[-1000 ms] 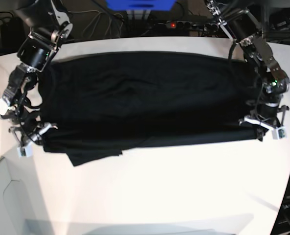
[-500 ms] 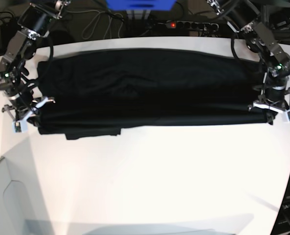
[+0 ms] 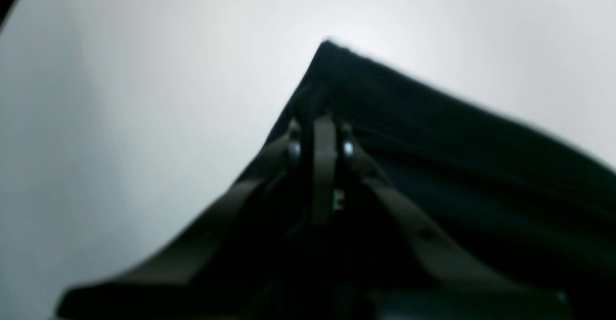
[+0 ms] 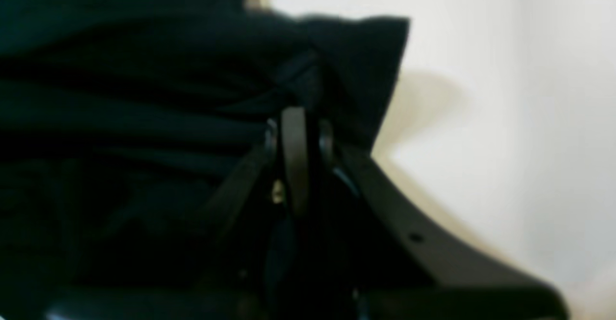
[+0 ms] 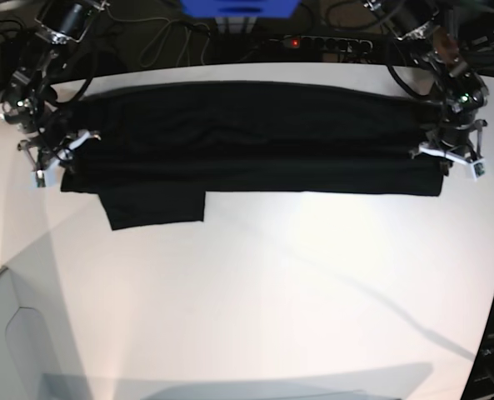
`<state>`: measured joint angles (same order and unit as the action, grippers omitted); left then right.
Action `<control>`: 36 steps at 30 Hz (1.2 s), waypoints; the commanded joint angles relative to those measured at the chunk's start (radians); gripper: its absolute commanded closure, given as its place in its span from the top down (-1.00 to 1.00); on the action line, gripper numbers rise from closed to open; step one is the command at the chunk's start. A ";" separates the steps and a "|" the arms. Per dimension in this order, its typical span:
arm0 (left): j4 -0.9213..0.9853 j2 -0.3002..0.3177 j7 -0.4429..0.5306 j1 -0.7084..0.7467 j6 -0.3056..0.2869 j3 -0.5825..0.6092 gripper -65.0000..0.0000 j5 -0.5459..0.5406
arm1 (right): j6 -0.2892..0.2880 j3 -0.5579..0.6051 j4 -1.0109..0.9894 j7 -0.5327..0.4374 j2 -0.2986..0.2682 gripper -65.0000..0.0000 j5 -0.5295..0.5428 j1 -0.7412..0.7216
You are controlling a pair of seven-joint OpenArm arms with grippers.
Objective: Fold the T-shirt properly
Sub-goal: 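Hold the folded edge with both grippers and smooth it flat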
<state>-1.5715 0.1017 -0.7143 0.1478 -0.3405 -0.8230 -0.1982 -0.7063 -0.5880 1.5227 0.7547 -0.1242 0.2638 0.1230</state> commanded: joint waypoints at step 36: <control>0.110 0.016 0.028 -0.015 0.019 0.001 -1.00 0.003 | 0.008 -0.002 0.247 0.048 0.018 -1.00 -0.001 0.074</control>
<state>-1.4540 0.1024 -0.6777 0.1360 -0.3332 -0.8177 -0.2073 -0.7067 -0.5850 1.7470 0.8280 -0.0917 0.2489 0.2058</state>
